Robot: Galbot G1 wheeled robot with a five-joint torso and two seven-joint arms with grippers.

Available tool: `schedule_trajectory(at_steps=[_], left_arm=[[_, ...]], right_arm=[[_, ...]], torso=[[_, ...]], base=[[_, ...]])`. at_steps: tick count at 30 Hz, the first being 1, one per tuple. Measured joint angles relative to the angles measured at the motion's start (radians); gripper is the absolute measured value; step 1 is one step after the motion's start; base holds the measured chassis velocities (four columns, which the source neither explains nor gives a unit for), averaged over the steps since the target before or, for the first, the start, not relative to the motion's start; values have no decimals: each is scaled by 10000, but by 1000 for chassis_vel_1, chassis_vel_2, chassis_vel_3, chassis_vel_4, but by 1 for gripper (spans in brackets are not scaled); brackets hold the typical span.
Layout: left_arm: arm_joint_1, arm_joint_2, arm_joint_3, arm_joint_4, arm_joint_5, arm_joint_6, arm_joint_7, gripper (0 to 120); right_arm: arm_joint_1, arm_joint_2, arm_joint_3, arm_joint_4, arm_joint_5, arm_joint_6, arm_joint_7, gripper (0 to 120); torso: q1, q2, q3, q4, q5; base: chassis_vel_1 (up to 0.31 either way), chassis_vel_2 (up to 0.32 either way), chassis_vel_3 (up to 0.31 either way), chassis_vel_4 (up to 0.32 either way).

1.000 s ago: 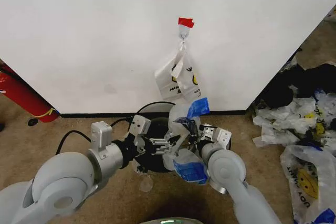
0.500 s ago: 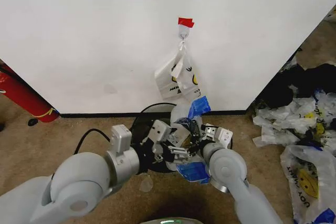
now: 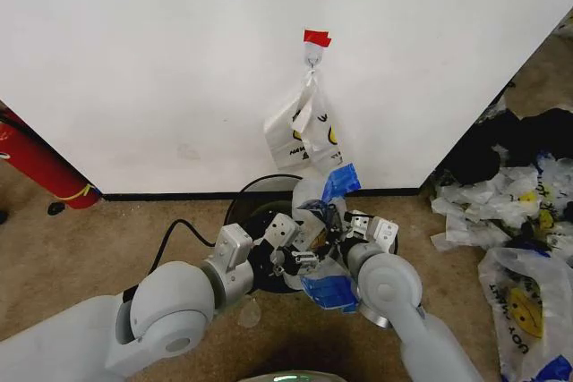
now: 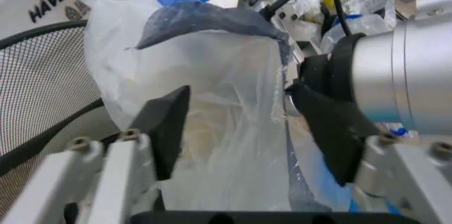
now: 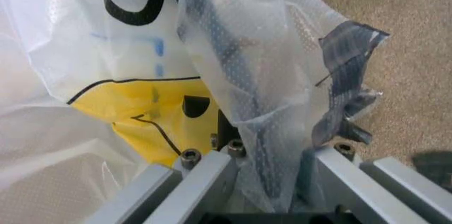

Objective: Pick up the garbage bag from the wall and place it over the trash bin.

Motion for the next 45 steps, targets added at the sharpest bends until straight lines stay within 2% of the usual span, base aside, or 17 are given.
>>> schedule_trajectory(at_steps=[1, 3, 5, 10, 12, 16, 19, 23, 24, 26, 27, 28, 29, 32, 41, 45], left_arm=[[0, -39, 7, 5, -45, -25, -81, 55], [0, -55, 14, 14, -58, -37, -106, 53], [-6, -153, 24, 88, -115, -110, -240, 41], [-22, -134, -88, 147, -260, -219, -413, 22], [-6, -126, -117, 169, -288, -241, -439, 20], [226, -107, -326, 231, -331, -337, -501, 1], [291, -100, -392, 225, -339, -347, -505, 0], [624, 41, -1061, 180, -450, -402, -551, 0], [842, 133, -1479, 168, -512, -415, -575, 0], [924, 167, -1625, 161, -546, -420, -598, 0], [1300, 320, -2213, 111, -767, -428, -707, 0], [1352, 341, -2286, 105, -793, -428, -720, 0], [1749, 512, -2851, 61, -928, -428, -799, 0], [2230, 812, -3619, 0, -1145, -429, -933, 0], [2442, 1173, -4244, -55, -1756, 208, -1511, 0], [2494, 1376, -4361, 318, -1763, 348, -1564, 0]], right_arm=[[8, 11, -4, -20, -17, 2, -9, 0], [10, 21, -8, -28, -26, 2, -12, 0], [7, 85, -39, -62, -87, 3, -38, 0], [-29, 96, -45, -63, -139, 1, -81, 0], [-30, 96, -43, -63, -144, -1, -85, 0], [-37, 97, -50, -63, -168, -19, -102, 0], [-45, 105, -57, -62, -189, -27, -108, 0], [-92, 120, -62, -63, -245, -36, -159, 0], [-114, 107, -45, -67, -253, -36, -185, 0], [-120, 104, -38, -68, -255, -36, -195, 0], [-153, 81, 0, -72, -257, -31, -239, 0], [-157, 78, 5, -73, -258, -31, -243, 0], [-195, 61, 54, -74, -258, -23, -284, 0], [-273, -24, 139, -73, -255, -8, -356, 0], [-328, -146, 267, 47, -145, 29, -655, 0], [-467, -337, 383, 173, -3, 30, -931, 0]], torso=[[0, 0, 0, 0, 1], [0, 0, 0, 0, 0], [0, 0, 0, 0, 0], [0, 0, 0, -1, 0], [0, 0, 0, -1, 0], [0, 0, 0, 0, -1], [0, 0, 0, 0, -1], [0, 0, 0, -2, -1], [0, 0, 0, -1, -1], [0, 0, 0, -1, -1], [0, 0, 0, -1, 0], [0, 0, 0, 0, -1], [0, 0, 0, 1, -3], [0, 0, 0, 1, -2], [0, 0, 0, 0, 1], [0, 0, 0, 0, -1]], base=[[0, 0, 0, 0], [0, 0, 0, 0], [0, 0, 0, 0], [0, 0, 0, 0], [0, 0, 0, 0], [0, 0, 0, 0], [0, 0, 0, 0], [0, 0, 0, 0], [0, 0, 0, 0], [0, 0, 0, 0], [0, 0, 0, 0], [0, 0, 0, 0], [0, 0, 0, 0], [0, 0, 0, 0], [0, 0, 0, 0], [0, 0, 0, 0]])
